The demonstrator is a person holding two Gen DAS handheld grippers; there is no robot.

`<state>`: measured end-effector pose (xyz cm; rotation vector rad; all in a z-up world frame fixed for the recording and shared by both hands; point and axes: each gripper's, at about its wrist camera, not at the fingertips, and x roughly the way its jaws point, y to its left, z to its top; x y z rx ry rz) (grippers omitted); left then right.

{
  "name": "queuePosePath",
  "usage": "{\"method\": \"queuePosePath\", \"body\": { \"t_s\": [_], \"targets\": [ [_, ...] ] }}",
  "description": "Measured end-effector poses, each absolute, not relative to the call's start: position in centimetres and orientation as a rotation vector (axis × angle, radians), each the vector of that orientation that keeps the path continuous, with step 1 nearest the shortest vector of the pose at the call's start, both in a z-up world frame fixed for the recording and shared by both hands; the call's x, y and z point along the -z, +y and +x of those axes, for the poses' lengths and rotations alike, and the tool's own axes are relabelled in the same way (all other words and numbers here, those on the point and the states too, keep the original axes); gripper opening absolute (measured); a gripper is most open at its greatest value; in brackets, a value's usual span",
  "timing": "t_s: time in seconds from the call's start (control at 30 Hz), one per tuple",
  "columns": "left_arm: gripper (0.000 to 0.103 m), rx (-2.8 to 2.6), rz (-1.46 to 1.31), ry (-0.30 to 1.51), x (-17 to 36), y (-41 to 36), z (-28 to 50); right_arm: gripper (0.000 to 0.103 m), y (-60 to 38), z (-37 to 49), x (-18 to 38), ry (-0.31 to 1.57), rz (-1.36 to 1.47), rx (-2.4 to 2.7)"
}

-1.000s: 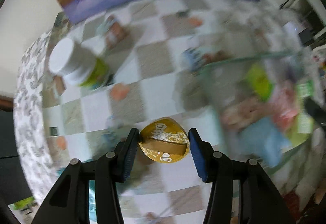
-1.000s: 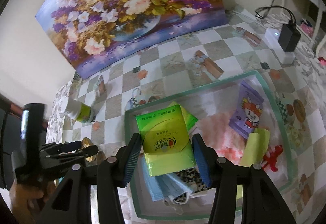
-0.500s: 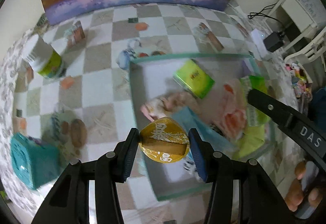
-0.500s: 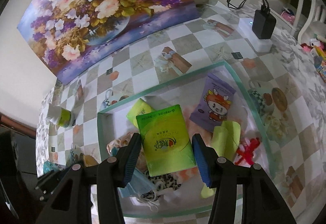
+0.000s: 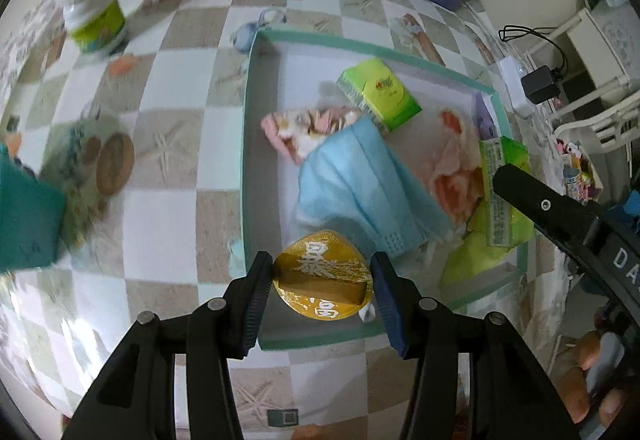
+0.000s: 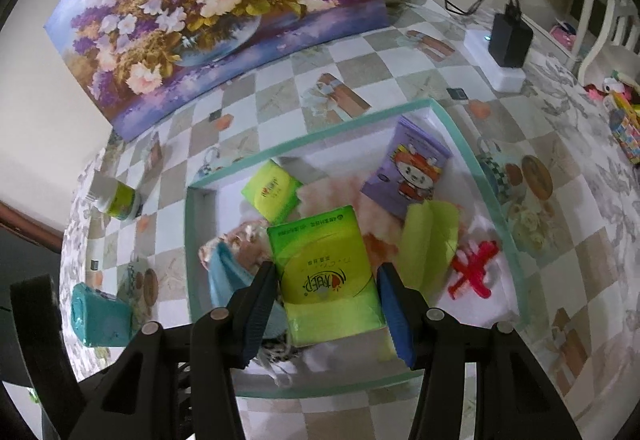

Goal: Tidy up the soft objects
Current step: 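Carry the yellow packet over the tray while the right lowers the tissue pack, then open the left gripper over the tray while the right releases the tissue pack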

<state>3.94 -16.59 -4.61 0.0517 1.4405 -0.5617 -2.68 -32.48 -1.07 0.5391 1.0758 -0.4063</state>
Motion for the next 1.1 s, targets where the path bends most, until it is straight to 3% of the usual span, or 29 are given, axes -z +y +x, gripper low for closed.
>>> {"method": "queuePosePath", "body": {
  "t_s": [0.5, 0.63, 0.73, 1.03, 1.1],
  "targets": [
    [0.054, 0.577, 0.014, 1.485, 4.7, -16.5, 4.1, 0.055, -31.6, -2.8, 3.2, 1.162, 0.514, 0.42],
    [0.061, 0.578, -0.008, 1.496, 4.8, -16.4, 4.4, 0.056, -31.6, -2.6, 3.3, 1.174, 0.507, 0.422],
    [0.061, 0.584, -0.03, 1.491, 4.4, -16.2, 4.6, 0.057, -31.5, -2.5, 3.4, 1.18, 0.5, 0.424],
    [0.062, 0.518, -0.032, 1.464, 3.8, -15.3, 5.3, 0.061, -31.4, -2.3, 3.2, 1.182, 0.478, 0.43],
    [0.065, 0.493, -0.021, 1.453, 3.8, -15.1, 5.4, 0.066, -31.3, -2.1, 3.2, 1.188, 0.469, 0.432]
  ]
}}
